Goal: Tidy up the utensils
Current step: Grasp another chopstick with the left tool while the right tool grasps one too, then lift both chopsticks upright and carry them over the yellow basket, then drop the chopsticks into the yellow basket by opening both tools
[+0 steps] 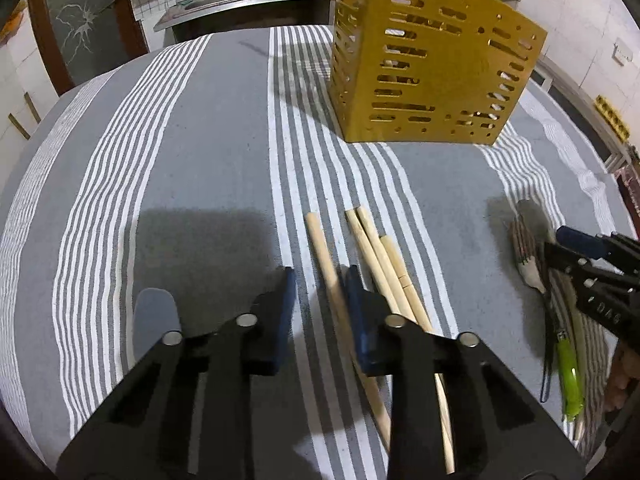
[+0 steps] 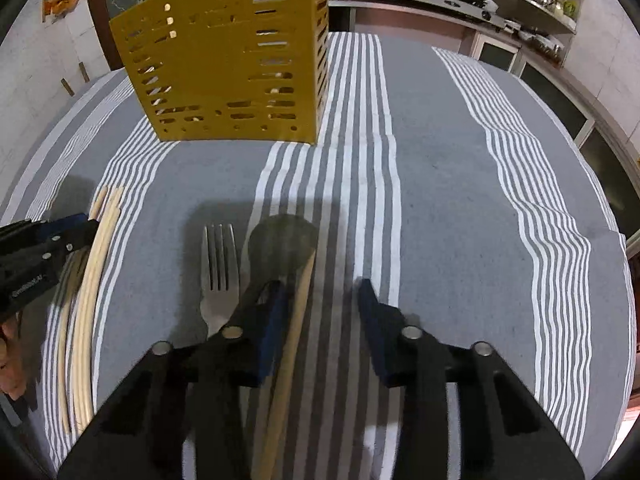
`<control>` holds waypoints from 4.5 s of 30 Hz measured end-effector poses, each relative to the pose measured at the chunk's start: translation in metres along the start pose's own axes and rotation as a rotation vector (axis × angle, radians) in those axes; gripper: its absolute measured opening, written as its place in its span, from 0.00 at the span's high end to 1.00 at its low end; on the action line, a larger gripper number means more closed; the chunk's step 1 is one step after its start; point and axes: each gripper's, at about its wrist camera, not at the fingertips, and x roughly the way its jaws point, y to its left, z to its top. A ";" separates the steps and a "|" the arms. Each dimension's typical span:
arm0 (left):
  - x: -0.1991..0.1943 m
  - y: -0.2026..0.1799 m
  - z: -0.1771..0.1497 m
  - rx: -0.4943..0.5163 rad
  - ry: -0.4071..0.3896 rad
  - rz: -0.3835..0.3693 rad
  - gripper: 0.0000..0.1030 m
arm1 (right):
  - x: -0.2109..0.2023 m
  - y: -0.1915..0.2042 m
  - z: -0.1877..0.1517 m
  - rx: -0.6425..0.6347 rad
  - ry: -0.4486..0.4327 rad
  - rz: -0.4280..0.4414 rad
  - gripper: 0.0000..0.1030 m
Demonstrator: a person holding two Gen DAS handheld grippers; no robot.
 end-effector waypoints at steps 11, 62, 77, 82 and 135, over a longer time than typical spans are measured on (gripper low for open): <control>-0.001 -0.001 0.005 -0.031 0.009 -0.038 0.96 | -0.009 -0.009 -0.002 0.061 -0.001 0.080 0.94; -0.194 -0.020 0.009 0.047 -0.440 -0.122 0.96 | -0.213 -0.007 0.001 -0.010 -0.570 0.181 0.94; -0.205 -0.019 0.011 0.036 -0.479 -0.122 0.96 | -0.217 -0.008 0.008 -0.020 -0.587 0.173 0.94; -0.213 -0.019 0.021 0.033 -0.512 -0.115 0.96 | -0.222 -0.006 0.015 -0.036 -0.598 0.161 0.94; -0.162 -0.033 0.210 0.028 -0.696 -0.085 0.96 | -0.203 -0.012 0.180 -0.062 -0.688 0.161 0.95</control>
